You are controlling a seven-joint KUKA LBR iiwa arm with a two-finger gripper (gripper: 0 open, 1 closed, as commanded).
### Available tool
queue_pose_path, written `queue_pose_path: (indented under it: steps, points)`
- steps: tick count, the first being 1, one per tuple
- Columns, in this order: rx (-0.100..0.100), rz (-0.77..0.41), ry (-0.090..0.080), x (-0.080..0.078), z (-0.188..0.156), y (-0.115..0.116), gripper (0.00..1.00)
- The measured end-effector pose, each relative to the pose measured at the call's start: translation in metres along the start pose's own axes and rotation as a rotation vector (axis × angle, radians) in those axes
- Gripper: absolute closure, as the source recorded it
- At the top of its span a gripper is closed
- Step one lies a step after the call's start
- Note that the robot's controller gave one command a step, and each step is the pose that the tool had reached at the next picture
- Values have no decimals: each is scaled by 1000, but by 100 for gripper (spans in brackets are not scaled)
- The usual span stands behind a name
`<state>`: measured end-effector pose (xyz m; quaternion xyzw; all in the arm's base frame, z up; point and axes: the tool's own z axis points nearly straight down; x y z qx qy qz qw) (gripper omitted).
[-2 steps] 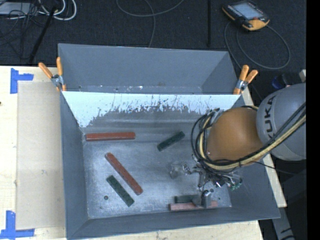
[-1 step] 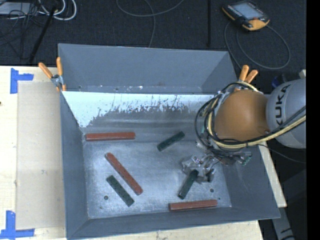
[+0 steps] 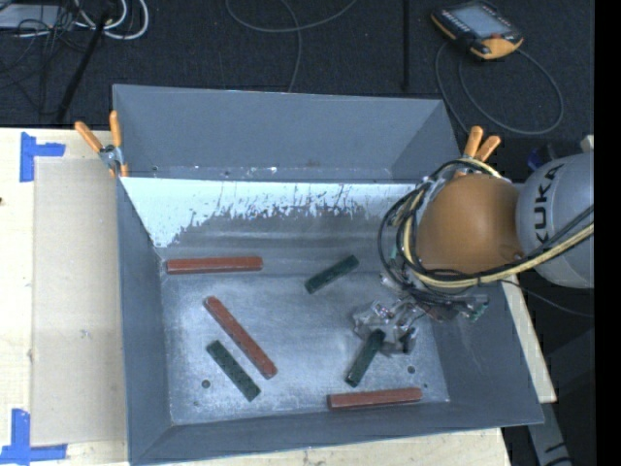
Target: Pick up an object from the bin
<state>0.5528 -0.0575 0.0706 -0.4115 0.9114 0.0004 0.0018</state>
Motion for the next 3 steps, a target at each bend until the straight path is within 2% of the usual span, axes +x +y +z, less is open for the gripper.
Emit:
queue_pose_path:
  steps: [1,2,3]
  points:
    - [-2,-62,2,-19,-129,27,100]
    - [-3,-61,3,-19,-129,27,100]
    - [-9,-59,6,-15,-173,32,100]
